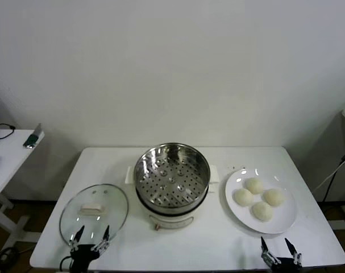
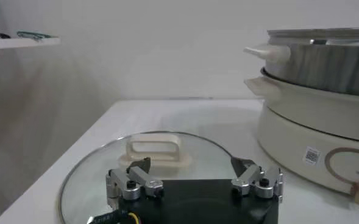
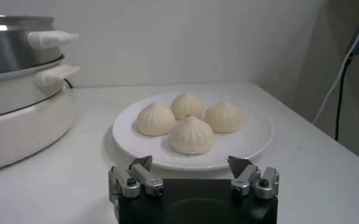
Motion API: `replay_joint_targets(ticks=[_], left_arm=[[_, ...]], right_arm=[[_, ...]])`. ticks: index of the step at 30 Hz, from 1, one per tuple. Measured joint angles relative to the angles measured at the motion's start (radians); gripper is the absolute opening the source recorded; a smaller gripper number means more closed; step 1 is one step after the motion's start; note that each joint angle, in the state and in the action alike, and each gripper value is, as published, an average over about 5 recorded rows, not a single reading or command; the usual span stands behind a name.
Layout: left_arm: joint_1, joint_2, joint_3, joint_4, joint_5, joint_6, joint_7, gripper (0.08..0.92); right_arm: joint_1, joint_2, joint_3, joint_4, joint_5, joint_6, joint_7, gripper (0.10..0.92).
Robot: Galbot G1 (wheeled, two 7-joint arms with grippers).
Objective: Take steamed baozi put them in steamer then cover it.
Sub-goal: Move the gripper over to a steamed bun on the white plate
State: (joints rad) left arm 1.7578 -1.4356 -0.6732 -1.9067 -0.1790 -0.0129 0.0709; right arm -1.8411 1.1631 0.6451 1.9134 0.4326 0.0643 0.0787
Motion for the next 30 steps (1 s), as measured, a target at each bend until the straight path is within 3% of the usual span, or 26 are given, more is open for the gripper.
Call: replay_joint_targets(ticks=[8,15,23,30], left_arm=[[-0.003,-0.001,0.010,-0.004,-0.001,0.000,0.000,0.823],[-0.016,-0.003,0.011,-0.006,-0.006,-0.006,0.001,0.823],[-0.025,-0.003,0.011,-0.003,-0.007,-0.007,0.001,0.823],[-0.028,-0.003,0.006,-0.010,-0.009,-0.007,0.005,0.823]], right_arm=[[0.124,-0.075,0.055,0.010,-0.024,-0.153,-0.037,0.823],[0.355,-0.268,0.020,-0.052,-0.049,-0.314,-0.138,0.823],[0.749,-0.539,-0.263,-0.201,-0.132,-0.354,-0.383,0.823],[1.208,-0.665,-0.709,-0.382,-0.214,-0.256,-0.694,0.823]])
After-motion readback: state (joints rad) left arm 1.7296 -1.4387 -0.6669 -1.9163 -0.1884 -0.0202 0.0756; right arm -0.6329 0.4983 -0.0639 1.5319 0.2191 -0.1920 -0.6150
